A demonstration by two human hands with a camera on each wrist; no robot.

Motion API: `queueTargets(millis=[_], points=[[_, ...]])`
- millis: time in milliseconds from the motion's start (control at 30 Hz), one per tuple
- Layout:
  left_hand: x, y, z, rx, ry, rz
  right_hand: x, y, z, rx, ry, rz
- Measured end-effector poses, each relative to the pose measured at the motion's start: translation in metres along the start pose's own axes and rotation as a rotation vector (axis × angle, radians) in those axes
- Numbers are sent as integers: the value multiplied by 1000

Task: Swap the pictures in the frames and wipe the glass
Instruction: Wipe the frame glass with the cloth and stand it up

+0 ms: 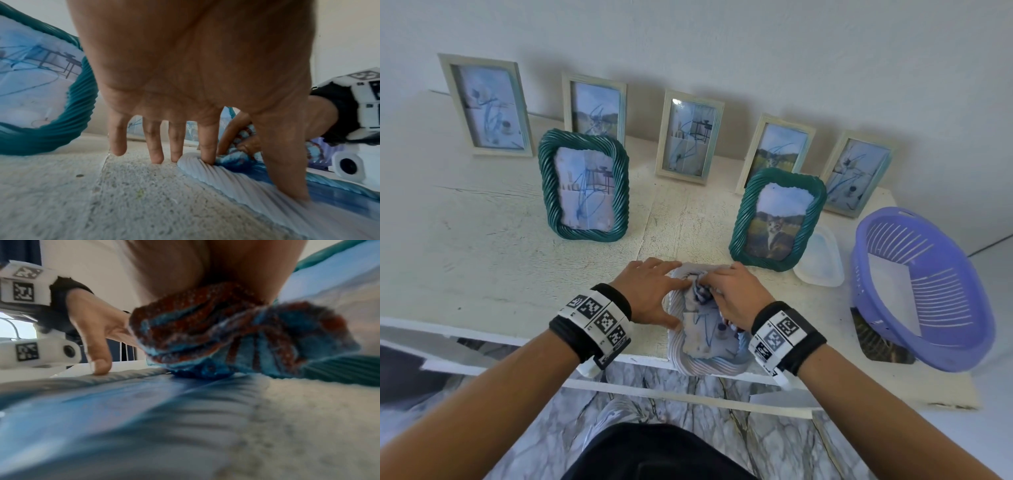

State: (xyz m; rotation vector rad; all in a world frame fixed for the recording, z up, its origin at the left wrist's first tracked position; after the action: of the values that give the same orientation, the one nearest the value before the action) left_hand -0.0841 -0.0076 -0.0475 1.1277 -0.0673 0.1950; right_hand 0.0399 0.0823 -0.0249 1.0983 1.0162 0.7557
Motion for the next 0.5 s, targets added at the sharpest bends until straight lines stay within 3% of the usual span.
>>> queueTargets(millis=[100, 200, 367, 500], points=[[1, -1, 0, -7, 4, 2, -17, -8, 19, -85, 127, -87], [1, -1, 0, -16, 7, 3, -15, -15, 28, -224, 204, -16], [3, 1, 0, -33, 5, -3, 10, -8, -9, -104, 19, 151], [3, 1, 0, -24, 10, -8, -7, -21, 7, -91, 108, 57]])
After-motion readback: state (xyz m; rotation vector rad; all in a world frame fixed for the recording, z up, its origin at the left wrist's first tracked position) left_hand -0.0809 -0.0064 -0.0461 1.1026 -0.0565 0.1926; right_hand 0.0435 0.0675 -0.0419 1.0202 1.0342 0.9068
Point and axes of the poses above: each hand's wrist, its own z-axis away from the middle knuckle, its own y-axis out of the back of the hand, x = y × z, the point moved 5 cm from there along -z, towards the middle knuckle, and after that the axes turned 1 degree about z, right-handed, at the moved point
